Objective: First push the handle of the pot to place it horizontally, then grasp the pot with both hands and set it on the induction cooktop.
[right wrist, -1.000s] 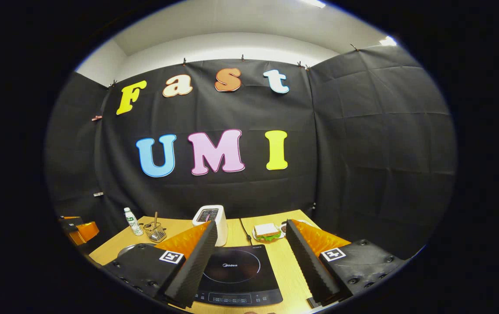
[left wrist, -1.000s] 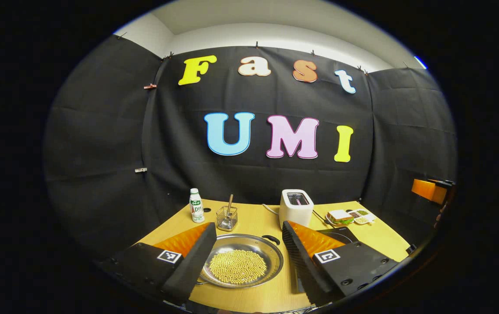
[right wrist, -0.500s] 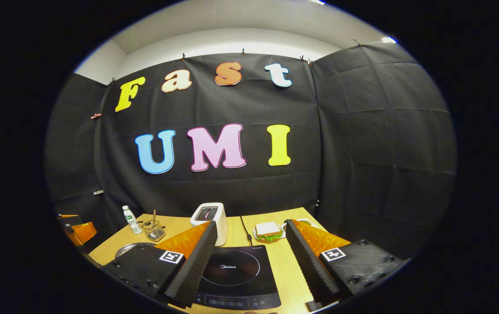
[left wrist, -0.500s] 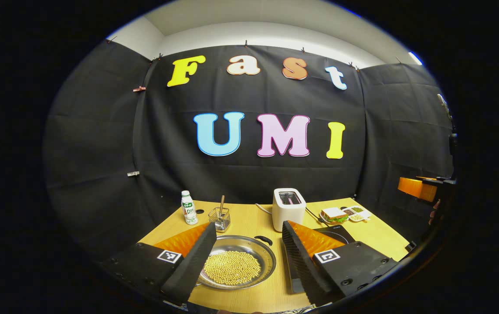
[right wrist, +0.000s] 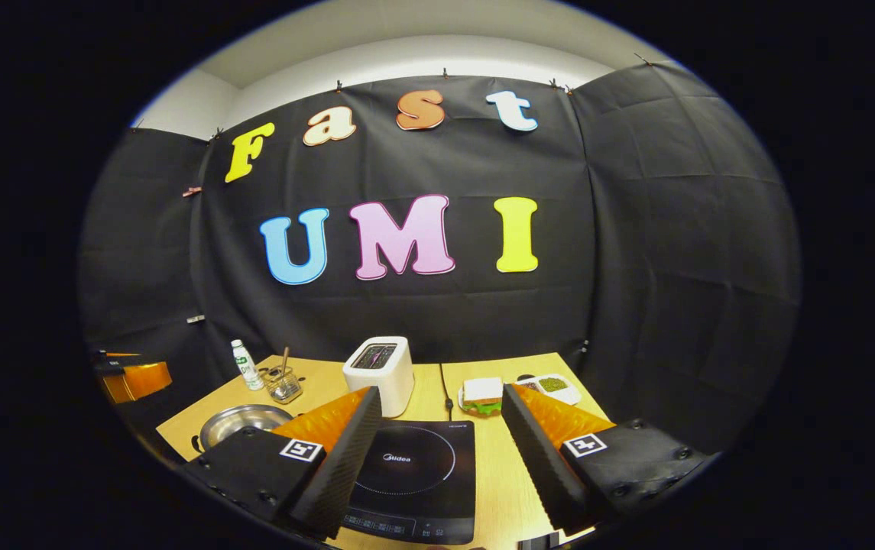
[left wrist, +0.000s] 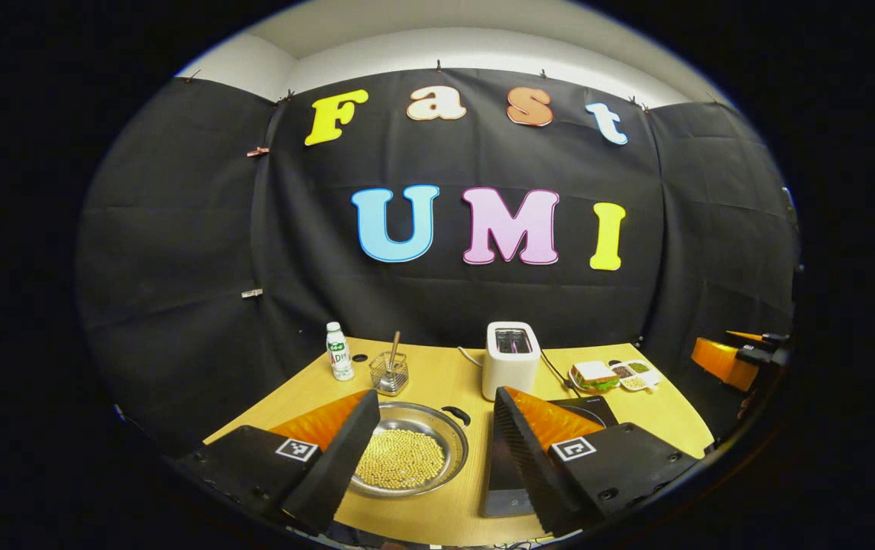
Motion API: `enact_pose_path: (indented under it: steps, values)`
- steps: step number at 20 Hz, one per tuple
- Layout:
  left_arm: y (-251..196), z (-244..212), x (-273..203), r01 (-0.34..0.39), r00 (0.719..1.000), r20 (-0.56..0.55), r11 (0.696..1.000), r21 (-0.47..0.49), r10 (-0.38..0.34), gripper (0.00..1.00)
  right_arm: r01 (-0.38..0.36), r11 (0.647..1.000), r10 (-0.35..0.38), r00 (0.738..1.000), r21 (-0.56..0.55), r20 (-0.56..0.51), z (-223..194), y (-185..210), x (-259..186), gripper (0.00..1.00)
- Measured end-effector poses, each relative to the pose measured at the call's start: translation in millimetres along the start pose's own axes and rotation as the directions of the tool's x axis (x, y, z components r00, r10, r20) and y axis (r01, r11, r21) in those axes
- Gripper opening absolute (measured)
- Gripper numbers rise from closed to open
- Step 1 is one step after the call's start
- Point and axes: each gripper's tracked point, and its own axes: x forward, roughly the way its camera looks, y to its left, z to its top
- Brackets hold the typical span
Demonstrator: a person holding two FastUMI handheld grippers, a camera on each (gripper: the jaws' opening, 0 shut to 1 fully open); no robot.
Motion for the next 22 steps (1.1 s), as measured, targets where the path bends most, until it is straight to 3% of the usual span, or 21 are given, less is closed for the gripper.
enact_pose_path:
  steps: [5,11,14,15,17,18,19,20,21,22]
  values:
    - [7.5,-9.5,0.1,-0.018,0.997,-0.07,1.0,-0.007,0.017,0.94,-0.024,0.999,0.025,0.999,0.033,-0.042,-23.0,-7.8,2.9,0.99]
    - [33.7,-26.2,19.0,0.003,0.991,-0.129,0.997,-0.083,-0.014,0.92,0.034,0.999,-0.032,0.999,0.027,-0.043,-21.6,-23.7,-0.4,0.98]
    - [54.0,-40.2,28.6,0.041,0.984,-0.168,0.994,-0.105,-0.058,0.76,0.092,0.995,-0.09,0.995,0.03,-0.043,-18.8,-24.6,-5.3,0.98]
    - [64.2,-47.0,30.7,0.043,0.98,-0.189,0.994,-0.103,-0.062,0.64,0.109,0.994,-0.107,0.993,0.028,-0.041,-16.7,-22.0,-6.8,0.98]
    - [83.2,-57.3,37.2,0.051,0.973,-0.219,0.994,-0.098,-0.072,0.57,0.14,0.99,-0.14,0.99,0.021,-0.021,-7.3,-14.8,-10.1,0.98]
    - [93.0,-63.9,39.6,0.053,0.97,-0.23,0.993,-0.105,-0.076,0.42,0.149,0.989,-0.149,0.989,0.018,-0.017,-4.1,-9.4,-12.2,0.98]
    - [100.6,-70.2,41.9,0.063,0.965,-0.244,0.99,-0.125,-0.092,0.44,0.161,0.987,-0.161,0.987,0.01,-0.013,-2.4,-4.5,-13.8,0.99]
    - [106.3,-78.6,43.1,0.077,0.96,-0.258,0.986,-0.145,-0.112,0.36,0.176,0.984,-0.175,0.984,0.004,-0.004,1.4,-0.4,-16.2,0.98]
    - [113.6,-86.2,46.2,0.09,0.952,-0.276,0.982,-0.164,-0.134,0.22,0.189,0.982,-0.189,0.982,0.003,0.005,5.0,3.4,-18.6,0.98]
    - [122.1,-94.2,48.7,0.099,0.944,-0.293,0.978,-0.183,-0.151,0.25,0.199,0.98,-0.199,0.98,0.008,0.012,7.6,8.7,-21.1,0.98]
